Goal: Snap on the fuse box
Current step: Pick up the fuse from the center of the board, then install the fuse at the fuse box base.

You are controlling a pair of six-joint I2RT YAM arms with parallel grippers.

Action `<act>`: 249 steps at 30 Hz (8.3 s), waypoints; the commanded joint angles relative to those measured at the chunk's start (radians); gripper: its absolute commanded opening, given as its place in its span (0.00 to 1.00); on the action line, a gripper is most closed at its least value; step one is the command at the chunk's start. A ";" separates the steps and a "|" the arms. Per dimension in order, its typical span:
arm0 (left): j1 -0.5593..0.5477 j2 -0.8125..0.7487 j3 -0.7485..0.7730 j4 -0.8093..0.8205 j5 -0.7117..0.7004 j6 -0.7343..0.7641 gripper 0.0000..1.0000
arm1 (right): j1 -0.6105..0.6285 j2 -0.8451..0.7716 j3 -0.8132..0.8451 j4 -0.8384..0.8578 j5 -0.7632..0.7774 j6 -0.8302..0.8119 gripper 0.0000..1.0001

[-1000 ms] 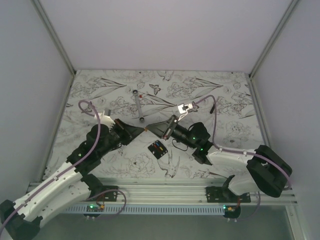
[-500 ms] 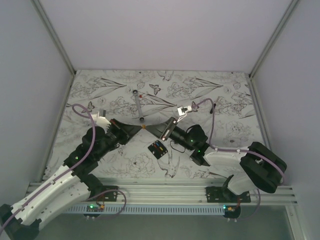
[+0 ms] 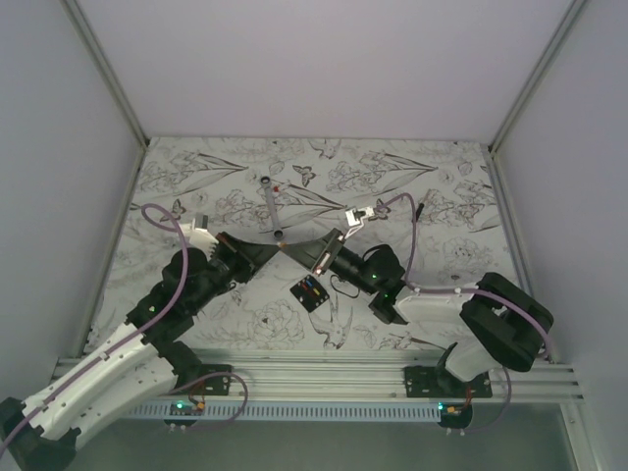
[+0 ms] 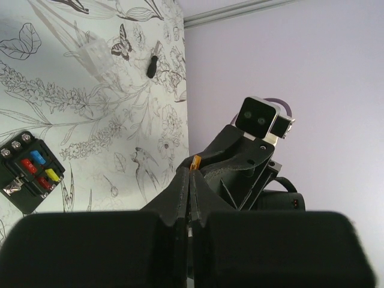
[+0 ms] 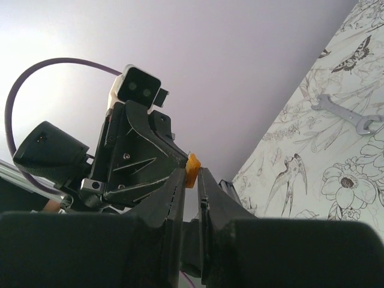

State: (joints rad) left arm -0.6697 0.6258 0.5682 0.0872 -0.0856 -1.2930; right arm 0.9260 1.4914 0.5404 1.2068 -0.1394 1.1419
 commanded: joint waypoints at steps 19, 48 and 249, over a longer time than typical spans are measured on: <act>-0.011 -0.075 -0.082 -0.131 -0.119 0.162 0.36 | -0.071 -0.124 0.163 -0.646 -0.055 -0.358 0.00; -0.008 0.016 -0.056 -0.544 -0.391 0.670 1.00 | -0.004 0.180 0.561 -1.515 0.290 -0.857 0.00; -0.002 -0.046 -0.076 -0.558 -0.394 0.627 0.99 | -0.020 0.255 0.647 -1.733 0.139 -0.878 0.22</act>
State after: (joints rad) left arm -0.6743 0.5869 0.5056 -0.4496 -0.4728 -0.6613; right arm 0.9127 1.7546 1.1656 -0.5201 0.0116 0.2508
